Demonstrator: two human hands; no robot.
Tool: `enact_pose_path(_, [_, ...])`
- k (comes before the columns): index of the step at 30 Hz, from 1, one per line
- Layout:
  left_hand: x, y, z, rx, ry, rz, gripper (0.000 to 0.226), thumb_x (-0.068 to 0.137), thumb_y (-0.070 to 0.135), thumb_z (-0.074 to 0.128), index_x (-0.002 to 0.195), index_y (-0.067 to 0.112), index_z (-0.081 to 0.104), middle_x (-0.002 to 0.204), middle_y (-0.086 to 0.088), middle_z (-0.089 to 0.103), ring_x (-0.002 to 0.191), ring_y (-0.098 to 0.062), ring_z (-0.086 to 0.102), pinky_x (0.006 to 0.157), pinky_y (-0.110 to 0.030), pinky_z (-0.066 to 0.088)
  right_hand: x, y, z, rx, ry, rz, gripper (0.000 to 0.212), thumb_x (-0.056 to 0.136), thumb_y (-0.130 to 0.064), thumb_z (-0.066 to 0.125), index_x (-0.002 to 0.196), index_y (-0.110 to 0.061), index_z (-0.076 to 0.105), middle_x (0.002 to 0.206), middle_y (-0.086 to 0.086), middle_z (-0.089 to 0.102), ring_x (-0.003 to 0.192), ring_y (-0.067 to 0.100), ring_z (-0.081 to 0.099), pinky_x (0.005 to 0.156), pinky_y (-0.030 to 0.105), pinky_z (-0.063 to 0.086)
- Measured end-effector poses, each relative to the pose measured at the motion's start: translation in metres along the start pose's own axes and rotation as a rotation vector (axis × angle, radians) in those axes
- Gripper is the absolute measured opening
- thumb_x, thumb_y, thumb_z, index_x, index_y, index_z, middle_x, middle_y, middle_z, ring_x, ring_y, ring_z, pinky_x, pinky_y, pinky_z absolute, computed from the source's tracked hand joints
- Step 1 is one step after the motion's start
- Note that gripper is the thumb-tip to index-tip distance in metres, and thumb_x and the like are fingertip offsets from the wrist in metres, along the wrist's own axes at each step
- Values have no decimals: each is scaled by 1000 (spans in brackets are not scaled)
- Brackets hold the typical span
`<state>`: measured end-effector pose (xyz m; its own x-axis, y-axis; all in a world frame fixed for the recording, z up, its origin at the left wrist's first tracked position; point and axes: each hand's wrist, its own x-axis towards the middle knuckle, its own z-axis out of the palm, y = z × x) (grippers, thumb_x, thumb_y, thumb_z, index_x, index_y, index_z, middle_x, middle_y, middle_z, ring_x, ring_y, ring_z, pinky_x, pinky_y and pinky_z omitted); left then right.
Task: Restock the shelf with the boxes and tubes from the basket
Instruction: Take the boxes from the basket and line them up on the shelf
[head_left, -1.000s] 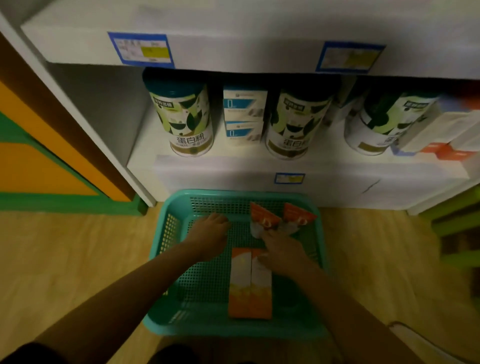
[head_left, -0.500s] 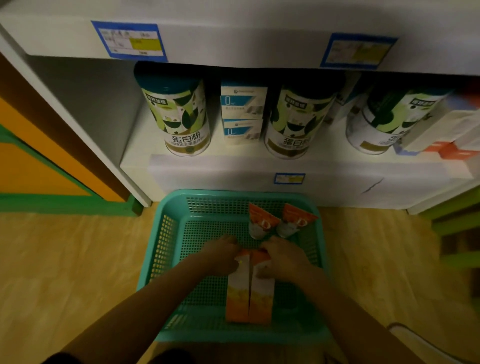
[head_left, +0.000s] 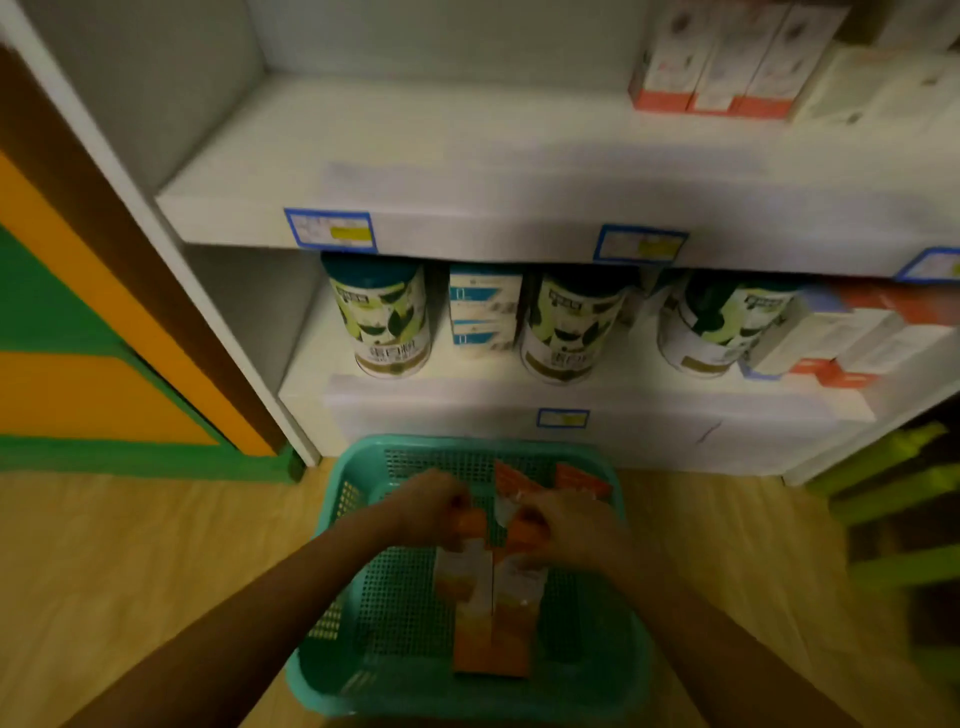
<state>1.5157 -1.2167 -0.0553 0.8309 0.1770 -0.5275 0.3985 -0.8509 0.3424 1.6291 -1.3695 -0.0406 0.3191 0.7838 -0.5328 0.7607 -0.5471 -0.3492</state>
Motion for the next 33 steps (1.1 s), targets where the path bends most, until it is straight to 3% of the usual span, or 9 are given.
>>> enact_pose_path(3, [-29, 4, -49, -28, 170, 20, 44, 71, 28, 76, 110, 13, 62, 111, -3, 62, 97, -17, 57, 77, -24, 41, -16, -18, -47, 33, 89, -41, 51, 72, -44, 72, 115, -22, 57, 114, 2, 62, 105, 21, 58, 73, 28, 41])
enact_pose_path(7, [-79, 22, -136, -86, 354, 88, 34, 68, 21, 79, 96, 8, 65, 88, 3, 54, 79, -9, 49, 55, -9, 30, -43, -50, -126, 22, 208, -110, 45, 73, -42, 72, 112, -27, 55, 110, -4, 58, 102, 16, 55, 79, 27, 43])
enact_pose_path(10, [-120, 38, -202, -94, 446, 107, 34, 67, 21, 81, 94, 8, 64, 83, -2, 58, 77, -11, 51, 62, -14, 37, -69, -76, -191, -29, 310, -152, 48, 73, -44, 72, 115, -27, 55, 117, 0, 60, 107, 20, 57, 83, 30, 46])
enact_pose_path(14, [-174, 62, -281, -13, 504, 103, 33, 70, 22, 78, 99, 11, 63, 99, -3, 64, 92, -19, 60, 81, -29, 48, -111, -114, -267, -58, 416, -181, 45, 74, -37, 74, 113, -24, 55, 118, 1, 60, 104, 19, 56, 84, 31, 49])
enact_pose_path(19, [-234, 91, -351, -3, 564, 94, 31, 70, 19, 78, 96, 13, 61, 100, -2, 65, 95, -18, 63, 80, -24, 50, -159, -153, -339, -137, 536, -241, 50, 67, -38, 79, 108, -22, 57, 98, -6, 55, 91, 13, 54, 75, 28, 46])
enact_pose_path(24, [-279, 109, -398, -85, 628, 97, 31, 72, 19, 76, 99, 17, 61, 95, 9, 62, 91, -8, 61, 75, -17, 50, -195, -179, -389, -104, 608, -309, 48, 62, -38, 82, 101, -27, 57, 103, -3, 62, 94, 15, 60, 84, 36, 54])
enact_pose_path(29, [-314, 121, -444, -128, 713, 98, 26, 74, 16, 73, 96, 18, 60, 97, 3, 64, 94, -13, 61, 83, -28, 50, -221, -209, -431, -110, 669, -353, 46, 63, -37, 82, 100, -25, 59, 101, 0, 65, 94, 17, 61, 85, 36, 54])
enact_pose_path(33, [-333, 126, -479, -151, 794, 70, 31, 75, 12, 71, 104, 12, 62, 92, 4, 63, 90, -12, 61, 73, -22, 48, -232, -232, -459, -113, 733, -360, 49, 66, -33, 81, 108, -19, 60, 103, 1, 66, 95, 17, 62, 85, 34, 53])
